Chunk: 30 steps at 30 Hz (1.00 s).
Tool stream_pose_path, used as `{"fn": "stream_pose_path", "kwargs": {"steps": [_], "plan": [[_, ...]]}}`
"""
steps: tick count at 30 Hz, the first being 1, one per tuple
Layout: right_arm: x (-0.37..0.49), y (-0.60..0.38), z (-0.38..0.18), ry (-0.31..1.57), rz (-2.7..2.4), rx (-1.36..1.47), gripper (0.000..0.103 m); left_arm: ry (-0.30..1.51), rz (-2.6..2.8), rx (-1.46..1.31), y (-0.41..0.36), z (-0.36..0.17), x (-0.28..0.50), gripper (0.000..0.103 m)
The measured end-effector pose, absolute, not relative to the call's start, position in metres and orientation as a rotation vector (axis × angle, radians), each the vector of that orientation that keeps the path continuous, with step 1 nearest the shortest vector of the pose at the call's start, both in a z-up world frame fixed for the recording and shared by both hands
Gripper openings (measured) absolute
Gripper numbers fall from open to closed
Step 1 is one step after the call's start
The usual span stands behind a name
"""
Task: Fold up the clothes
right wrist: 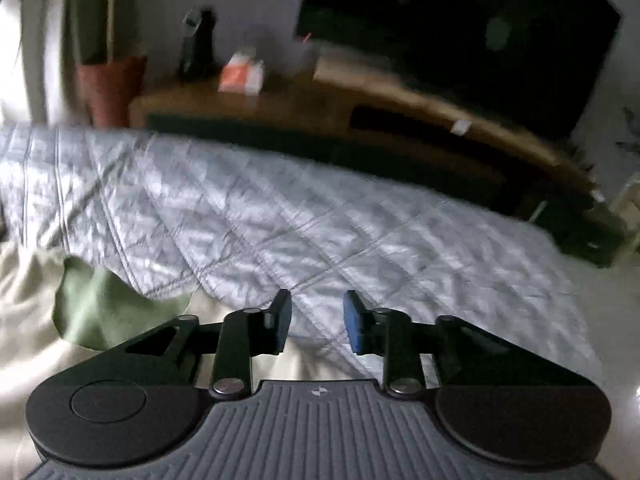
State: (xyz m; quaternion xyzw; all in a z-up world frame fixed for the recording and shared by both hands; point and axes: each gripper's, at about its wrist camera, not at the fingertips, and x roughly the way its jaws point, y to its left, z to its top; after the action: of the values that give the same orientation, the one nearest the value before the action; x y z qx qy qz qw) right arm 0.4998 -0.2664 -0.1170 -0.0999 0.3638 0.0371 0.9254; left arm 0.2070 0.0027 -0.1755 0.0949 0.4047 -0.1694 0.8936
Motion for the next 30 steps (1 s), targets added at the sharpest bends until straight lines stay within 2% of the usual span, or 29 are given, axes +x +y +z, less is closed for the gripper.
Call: {"fn": "stream_pose_path", "kwargs": {"steps": [9, 13, 14, 15, 17, 18, 30], "plan": [[0.335, -0.308, -0.134, 0.888, 0.159, 0.066, 0.037, 0.83, -0.372, 0.181, 0.001, -0.167, 0.201, 0.039], [0.265, -0.323, -0.149, 0.944, 0.142, 0.186, 0.041, 0.81, -0.462, 0.184, -0.007, -0.166, 0.192, 0.039], [0.25, -0.324, -0.149, 0.945, 0.167, 0.205, 0.045, 0.808, -0.479, 0.194, -0.01, -0.166, 0.19, 0.039], [0.243, -0.32, -0.149, 0.954, 0.204, 0.203, 0.047, 0.806, -0.493, 0.208, -0.012, -0.167, 0.188, 0.039], [0.233, -0.309, -0.149, 0.971, 0.267, 0.178, 0.056, 0.802, -0.514, 0.239, -0.019, -0.168, 0.182, 0.039], [0.231, -0.3, -0.147, 0.973, 0.306, 0.143, 0.057, 0.802, -0.52, 0.247, -0.021, -0.168, 0.181, 0.039], [0.232, -0.243, -0.145, 0.929, 0.467, 0.018, 0.056, 0.813, -0.534, 0.386, -0.04, -0.174, 0.175, 0.039]]}}
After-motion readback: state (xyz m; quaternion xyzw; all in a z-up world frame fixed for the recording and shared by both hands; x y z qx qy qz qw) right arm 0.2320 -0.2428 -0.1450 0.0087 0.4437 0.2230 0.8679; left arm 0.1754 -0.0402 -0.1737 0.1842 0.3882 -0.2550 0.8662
